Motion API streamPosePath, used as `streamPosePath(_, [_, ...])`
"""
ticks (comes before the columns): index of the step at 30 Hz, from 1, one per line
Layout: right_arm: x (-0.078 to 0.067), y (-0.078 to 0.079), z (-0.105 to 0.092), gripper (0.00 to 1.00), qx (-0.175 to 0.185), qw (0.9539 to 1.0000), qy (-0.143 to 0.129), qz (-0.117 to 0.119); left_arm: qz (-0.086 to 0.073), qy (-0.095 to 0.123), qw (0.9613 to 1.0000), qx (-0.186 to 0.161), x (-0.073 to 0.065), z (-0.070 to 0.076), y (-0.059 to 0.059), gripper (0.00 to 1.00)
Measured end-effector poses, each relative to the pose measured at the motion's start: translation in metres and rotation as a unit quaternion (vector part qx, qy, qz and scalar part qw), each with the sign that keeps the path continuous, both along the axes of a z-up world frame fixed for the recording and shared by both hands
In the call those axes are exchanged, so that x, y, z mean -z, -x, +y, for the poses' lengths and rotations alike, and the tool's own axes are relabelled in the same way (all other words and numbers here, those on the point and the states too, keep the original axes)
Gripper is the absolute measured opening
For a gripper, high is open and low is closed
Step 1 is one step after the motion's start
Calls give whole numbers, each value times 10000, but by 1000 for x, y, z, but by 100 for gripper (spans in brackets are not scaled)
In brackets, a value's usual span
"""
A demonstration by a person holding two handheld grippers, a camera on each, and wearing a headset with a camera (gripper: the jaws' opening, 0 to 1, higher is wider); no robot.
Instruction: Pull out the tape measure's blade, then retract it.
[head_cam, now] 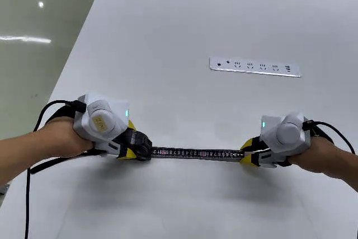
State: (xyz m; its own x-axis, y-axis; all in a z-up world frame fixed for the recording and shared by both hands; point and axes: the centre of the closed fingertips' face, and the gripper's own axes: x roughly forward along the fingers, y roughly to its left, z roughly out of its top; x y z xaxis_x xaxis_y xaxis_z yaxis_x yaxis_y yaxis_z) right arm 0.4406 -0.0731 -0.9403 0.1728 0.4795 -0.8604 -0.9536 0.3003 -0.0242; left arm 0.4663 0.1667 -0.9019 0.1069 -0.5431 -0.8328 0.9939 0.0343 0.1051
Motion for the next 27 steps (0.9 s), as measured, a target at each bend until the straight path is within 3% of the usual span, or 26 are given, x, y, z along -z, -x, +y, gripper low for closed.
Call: streamPosePath(27, [-1,-2,-1,15,168,9997,93,-157,-64,113,9999,-85,1,1,-1,35])
